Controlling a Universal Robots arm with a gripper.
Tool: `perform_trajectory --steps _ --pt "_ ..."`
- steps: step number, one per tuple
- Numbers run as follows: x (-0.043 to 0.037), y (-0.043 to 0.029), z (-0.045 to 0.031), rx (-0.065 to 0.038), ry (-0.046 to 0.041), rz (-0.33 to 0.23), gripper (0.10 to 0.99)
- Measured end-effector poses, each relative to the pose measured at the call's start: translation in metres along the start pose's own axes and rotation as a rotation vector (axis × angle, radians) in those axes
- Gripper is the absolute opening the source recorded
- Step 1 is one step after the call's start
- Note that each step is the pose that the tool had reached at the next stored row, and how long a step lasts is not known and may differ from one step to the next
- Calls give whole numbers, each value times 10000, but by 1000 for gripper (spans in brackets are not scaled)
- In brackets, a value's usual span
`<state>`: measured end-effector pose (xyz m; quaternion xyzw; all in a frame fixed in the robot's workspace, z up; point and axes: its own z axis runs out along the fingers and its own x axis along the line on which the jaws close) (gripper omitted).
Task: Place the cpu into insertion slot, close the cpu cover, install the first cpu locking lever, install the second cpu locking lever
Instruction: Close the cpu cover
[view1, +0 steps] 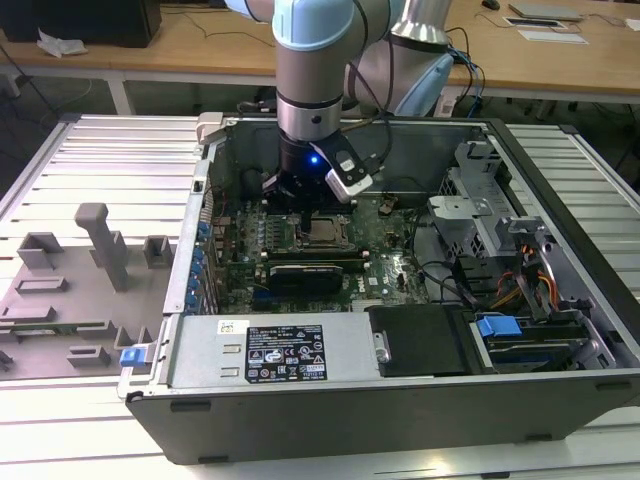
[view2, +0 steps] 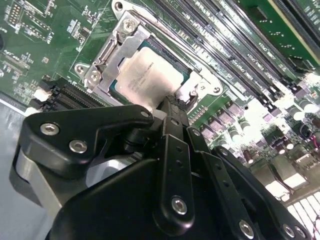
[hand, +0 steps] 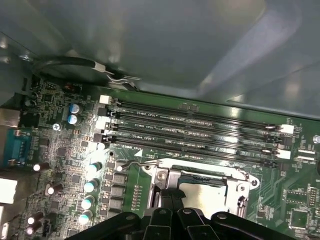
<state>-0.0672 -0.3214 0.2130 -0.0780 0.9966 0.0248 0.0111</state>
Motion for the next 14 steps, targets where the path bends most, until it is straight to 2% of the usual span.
perform_trajectory --steps 5,6,8,9,10,14 --pt "-3 4 -81 35 5 -2 106" --pt "-3 4 -83 99 15 -2 106" --pt "-3 4 -84 453 71 -9 106" --pt "-2 4 -84 731 98 -13 106" --pt "-1 3 -84 773 63 -14 106" --pt "-23 1 -83 782 -110 -17 106"
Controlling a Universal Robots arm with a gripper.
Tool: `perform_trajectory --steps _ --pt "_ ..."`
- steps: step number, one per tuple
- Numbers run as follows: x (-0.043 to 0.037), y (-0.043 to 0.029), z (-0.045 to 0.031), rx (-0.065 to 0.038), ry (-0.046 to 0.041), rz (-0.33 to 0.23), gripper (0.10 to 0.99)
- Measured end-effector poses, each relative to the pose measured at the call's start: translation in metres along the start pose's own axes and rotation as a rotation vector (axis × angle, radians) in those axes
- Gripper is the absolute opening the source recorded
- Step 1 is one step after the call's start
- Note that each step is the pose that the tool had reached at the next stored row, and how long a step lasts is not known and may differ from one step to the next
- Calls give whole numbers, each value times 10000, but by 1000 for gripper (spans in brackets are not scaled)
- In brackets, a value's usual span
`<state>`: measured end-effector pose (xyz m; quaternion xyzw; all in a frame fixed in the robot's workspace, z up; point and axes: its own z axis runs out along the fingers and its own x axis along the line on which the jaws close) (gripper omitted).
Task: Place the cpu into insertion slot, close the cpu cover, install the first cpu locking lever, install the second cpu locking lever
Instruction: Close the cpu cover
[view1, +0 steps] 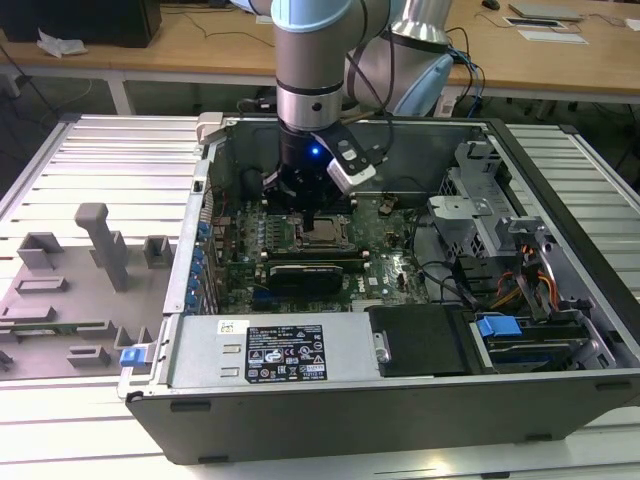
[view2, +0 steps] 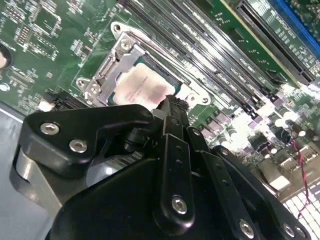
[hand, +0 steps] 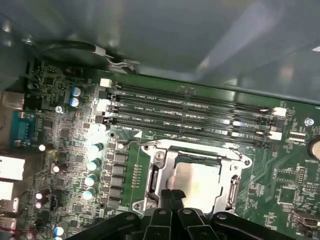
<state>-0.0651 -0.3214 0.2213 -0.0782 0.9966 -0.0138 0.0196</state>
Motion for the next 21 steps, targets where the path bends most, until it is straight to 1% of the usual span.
perform_trajectory --steps 1,2,3,5,6,10,21 --pt "-89 -17 3 -24 -16 13 106" --pt "-104 -20 4 -366 -78 200 106" --pt "-104 -20 -5 -518 -109 381 106" --pt "-107 -22 -61 -520 -110 434 106" --pt "-109 -24 -120 -518 -109 443 106" --pt "-113 -27 -215 -517 -109 480 106" --pt "-113 -27 -218 -516 -109 493 106"
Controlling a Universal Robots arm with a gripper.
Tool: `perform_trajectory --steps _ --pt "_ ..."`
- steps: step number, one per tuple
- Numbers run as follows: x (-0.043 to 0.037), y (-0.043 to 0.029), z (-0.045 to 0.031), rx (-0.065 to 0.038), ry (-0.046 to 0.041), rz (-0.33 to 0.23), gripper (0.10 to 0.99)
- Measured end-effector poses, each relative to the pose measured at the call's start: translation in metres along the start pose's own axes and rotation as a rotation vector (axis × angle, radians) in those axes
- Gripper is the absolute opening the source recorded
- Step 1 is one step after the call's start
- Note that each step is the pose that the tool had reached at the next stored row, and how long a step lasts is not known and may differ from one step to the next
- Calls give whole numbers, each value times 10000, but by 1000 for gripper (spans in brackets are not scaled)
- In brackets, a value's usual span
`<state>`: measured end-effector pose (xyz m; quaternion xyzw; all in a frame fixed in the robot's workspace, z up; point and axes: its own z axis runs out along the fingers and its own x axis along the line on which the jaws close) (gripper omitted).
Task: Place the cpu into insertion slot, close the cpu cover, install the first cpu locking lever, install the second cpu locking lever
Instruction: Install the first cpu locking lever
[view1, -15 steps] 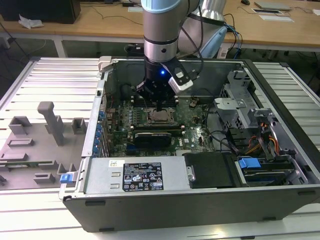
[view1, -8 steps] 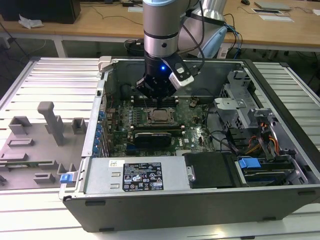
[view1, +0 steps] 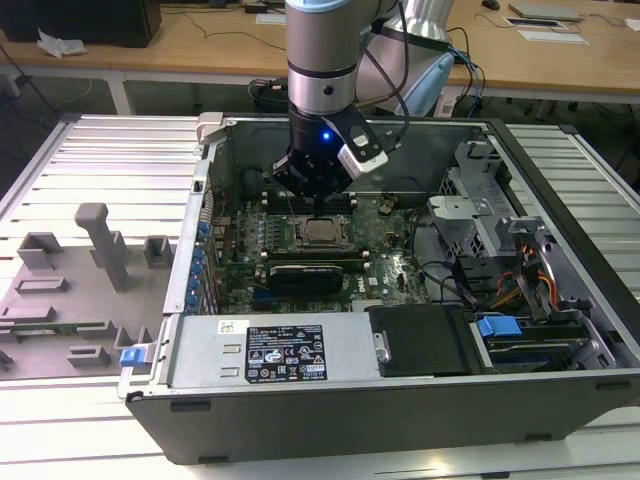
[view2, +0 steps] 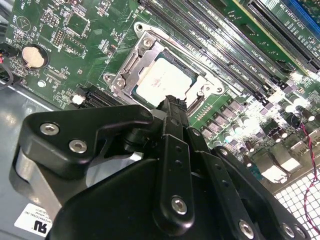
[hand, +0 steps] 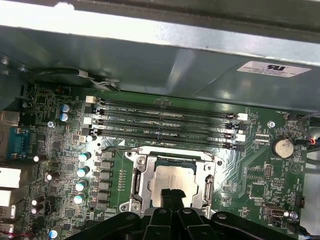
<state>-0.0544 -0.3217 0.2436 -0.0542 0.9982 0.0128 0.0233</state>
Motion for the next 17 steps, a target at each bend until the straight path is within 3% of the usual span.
perform_trajectory --steps 7,11,15,17 --pt "0 0 0 0 0 5 106" --pt "-3 1 -58 -1 -1 6 106" --pt "73 15 -62 1 -3 8 106" --pt "153 28 -65 1 -8 14 106"
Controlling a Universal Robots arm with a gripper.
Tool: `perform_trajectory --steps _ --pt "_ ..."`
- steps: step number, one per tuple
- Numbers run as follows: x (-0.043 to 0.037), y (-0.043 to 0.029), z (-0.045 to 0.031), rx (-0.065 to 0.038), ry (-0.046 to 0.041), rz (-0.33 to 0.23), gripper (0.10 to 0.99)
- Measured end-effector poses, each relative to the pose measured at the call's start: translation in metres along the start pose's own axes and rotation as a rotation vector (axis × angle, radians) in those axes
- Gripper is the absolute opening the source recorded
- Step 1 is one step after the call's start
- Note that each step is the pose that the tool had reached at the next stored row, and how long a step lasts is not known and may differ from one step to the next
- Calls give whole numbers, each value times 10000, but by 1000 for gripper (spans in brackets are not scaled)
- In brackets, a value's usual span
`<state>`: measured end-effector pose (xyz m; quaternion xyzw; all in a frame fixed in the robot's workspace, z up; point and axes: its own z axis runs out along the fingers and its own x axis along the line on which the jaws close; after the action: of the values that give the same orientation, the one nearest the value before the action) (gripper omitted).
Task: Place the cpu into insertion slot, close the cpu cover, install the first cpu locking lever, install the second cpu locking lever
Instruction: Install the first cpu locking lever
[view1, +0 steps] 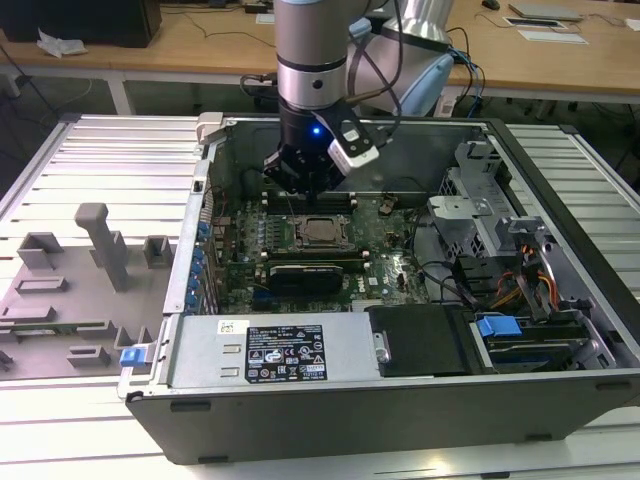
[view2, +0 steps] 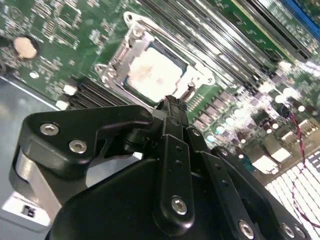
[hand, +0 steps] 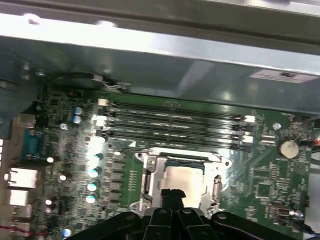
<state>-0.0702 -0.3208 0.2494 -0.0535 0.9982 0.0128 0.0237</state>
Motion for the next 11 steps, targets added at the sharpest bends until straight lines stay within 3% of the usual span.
perform_trajectory --steps 5,11 --pt "168 22 -8 1 -6 3 106" --pt "440 52 -20 2 -21 10 106"
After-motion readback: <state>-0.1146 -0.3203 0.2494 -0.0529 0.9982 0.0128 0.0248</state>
